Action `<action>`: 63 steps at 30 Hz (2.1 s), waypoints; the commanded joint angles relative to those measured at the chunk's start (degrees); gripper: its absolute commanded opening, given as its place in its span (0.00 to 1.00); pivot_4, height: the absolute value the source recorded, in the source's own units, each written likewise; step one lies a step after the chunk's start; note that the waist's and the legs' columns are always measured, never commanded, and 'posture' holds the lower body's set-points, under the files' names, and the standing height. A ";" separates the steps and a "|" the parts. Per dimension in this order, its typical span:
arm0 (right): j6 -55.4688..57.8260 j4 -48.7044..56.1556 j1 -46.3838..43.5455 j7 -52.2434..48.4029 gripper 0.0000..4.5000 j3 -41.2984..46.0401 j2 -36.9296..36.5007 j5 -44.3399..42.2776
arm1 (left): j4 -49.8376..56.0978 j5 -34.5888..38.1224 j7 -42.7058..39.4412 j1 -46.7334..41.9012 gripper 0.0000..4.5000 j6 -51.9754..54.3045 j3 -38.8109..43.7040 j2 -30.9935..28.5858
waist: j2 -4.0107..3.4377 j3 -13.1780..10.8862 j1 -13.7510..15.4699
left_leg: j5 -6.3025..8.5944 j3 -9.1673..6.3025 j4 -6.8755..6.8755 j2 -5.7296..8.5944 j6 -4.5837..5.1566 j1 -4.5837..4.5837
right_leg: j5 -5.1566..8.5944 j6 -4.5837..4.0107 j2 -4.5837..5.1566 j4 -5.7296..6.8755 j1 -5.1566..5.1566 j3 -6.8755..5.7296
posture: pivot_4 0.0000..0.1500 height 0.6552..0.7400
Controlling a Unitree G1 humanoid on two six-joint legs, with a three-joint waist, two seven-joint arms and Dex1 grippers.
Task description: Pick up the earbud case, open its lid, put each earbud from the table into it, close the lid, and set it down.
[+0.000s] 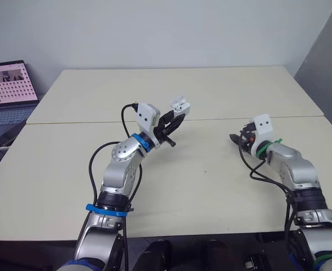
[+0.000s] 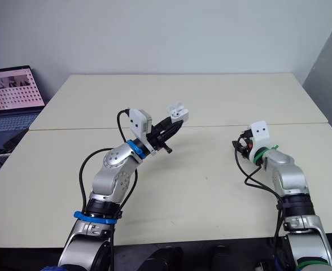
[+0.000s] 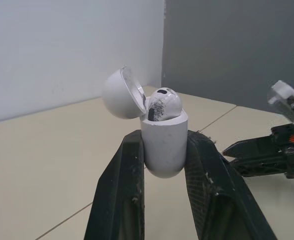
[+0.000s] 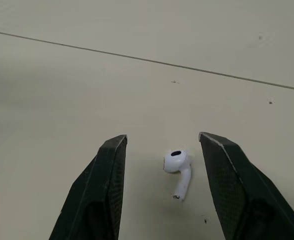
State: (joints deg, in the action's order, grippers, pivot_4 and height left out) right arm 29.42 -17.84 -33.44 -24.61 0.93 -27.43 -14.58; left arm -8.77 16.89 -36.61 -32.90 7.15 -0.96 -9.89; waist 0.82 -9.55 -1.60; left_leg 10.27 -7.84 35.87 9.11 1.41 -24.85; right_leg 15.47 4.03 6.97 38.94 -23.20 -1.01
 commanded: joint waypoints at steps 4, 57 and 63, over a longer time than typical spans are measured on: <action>-3.50 -6.35 -3.92 2.93 0.53 0.37 1.17 4.87 | 2.95 0.13 0.61 -0.36 0.16 -0.38 0.05 -0.09 | 0.00 0.00 0.01 | -0.01 0.01 0.01 0.00 -0.02 0.00 | 0.00 0.00 0.00 0.00 0.00 0.02 | 1.00 1.00; -29.43 -7.25 9.12 -52.19 0.38 -15.11 -38.94 22.22 | 3.26 0.13 1.50 1.44 0.16 -0.42 -0.02 1.40 | 0.63 -0.06 1.66 | 0.22 0.42 0.23 -0.20 0.28 0.03 | 0.06 0.17 0.01 -0.22 0.16 0.09 | 1.00 1.00; -28.71 -6.47 9.67 -53.11 0.38 -14.89 -39.53 22.79 | 3.16 0.17 1.28 1.42 0.16 -0.44 0.03 1.26 | 0.64 -0.06 1.68 | 0.21 0.40 0.24 -0.20 0.28 0.03 | 0.06 0.17 0.01 -0.22 0.18 0.08 | 1.00 1.00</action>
State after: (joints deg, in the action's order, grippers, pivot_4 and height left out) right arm 0.37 -23.48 -25.06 -77.20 -13.08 -66.69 6.10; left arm -7.60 16.65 -35.48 -30.57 7.26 -0.90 -8.66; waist 1.45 -9.61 0.09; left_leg 10.48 -7.45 36.11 8.91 1.69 -24.82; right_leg 15.53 4.20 6.98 38.72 -23.02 -0.95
